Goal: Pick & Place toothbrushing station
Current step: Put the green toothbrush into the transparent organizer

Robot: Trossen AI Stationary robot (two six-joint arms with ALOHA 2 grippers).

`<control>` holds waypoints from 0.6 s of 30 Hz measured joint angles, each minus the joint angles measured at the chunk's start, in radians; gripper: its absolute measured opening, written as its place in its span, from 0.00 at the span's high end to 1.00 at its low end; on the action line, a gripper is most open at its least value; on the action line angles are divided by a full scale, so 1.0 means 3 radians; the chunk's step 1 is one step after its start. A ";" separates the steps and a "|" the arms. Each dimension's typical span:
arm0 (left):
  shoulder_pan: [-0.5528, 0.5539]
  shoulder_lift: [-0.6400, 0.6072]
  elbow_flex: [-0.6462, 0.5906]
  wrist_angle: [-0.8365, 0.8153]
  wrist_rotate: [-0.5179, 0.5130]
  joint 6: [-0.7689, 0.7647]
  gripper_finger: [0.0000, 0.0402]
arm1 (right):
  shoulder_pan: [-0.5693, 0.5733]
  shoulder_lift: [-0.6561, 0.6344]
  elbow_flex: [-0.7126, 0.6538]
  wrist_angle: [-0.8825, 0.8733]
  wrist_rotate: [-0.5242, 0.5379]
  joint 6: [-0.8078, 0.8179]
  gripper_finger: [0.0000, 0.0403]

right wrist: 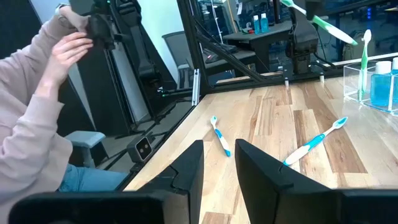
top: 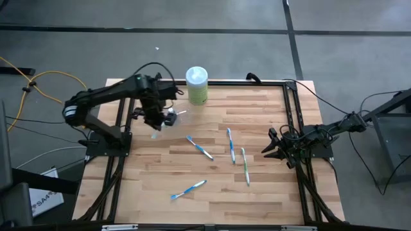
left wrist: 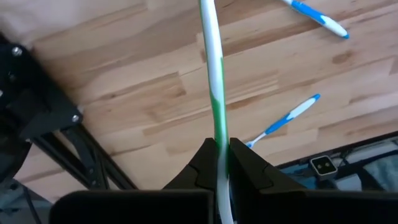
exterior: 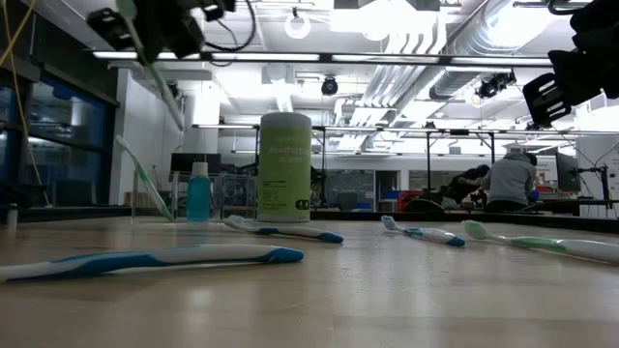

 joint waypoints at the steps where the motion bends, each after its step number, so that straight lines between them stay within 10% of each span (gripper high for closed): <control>1: 0.0029 -0.0068 -0.0063 -0.0001 0.0017 -0.0035 0.97 | 0.0000 0.0000 0.0001 0.0000 0.0000 0.0000 0.79; 18: 0.0862 -0.0024 -0.0659 0.0009 0.0391 0.0699 0.97 | 0.0000 0.0000 0.0000 0.0000 0.0000 0.0000 0.79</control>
